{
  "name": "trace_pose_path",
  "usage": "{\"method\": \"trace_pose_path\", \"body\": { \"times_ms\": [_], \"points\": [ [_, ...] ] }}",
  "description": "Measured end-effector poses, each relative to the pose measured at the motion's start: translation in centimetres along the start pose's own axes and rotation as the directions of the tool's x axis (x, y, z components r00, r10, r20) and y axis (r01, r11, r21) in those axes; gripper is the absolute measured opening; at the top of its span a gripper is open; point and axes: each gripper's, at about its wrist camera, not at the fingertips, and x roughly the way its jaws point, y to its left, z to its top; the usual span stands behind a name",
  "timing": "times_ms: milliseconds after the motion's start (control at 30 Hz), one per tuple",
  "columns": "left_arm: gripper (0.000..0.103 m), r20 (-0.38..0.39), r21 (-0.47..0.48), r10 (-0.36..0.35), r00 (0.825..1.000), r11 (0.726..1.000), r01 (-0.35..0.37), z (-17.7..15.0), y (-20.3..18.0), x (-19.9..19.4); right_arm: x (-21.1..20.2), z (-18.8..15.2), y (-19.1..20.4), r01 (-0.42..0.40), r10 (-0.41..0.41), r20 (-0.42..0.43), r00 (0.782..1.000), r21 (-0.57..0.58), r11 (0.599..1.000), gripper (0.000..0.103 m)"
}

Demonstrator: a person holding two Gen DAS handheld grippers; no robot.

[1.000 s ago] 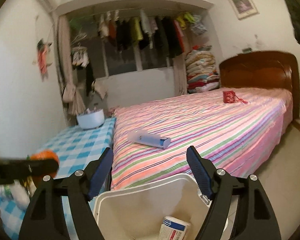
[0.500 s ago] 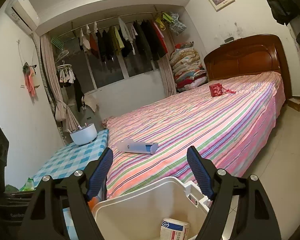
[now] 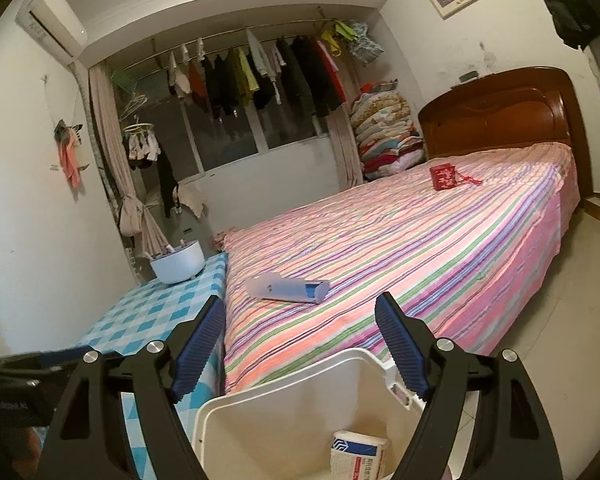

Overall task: Collect trash
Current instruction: 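Move both tools back over the remaining items on the table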

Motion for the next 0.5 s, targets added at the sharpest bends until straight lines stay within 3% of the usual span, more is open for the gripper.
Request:
{"method": "trace_pose_path", "body": {
  "times_ms": [267, 500],
  "points": [
    [0.092, 0.026, -0.09, 0.123, 0.992, 0.989, -0.121, -0.2, 5.2, -3.0, 0.5, -0.5, 3.2, -0.081, 0.08, -0.032, 0.996, -0.035, 0.996, 0.078],
    [0.092, 0.007, -0.196, 0.215, 0.977, 0.958, -0.209, -1.3, 10.7, -5.3, 1.0, -1.4, 8.3, -0.219, 0.211, -0.082, 0.974, -0.111, 0.969, 0.078]
  ]
}}
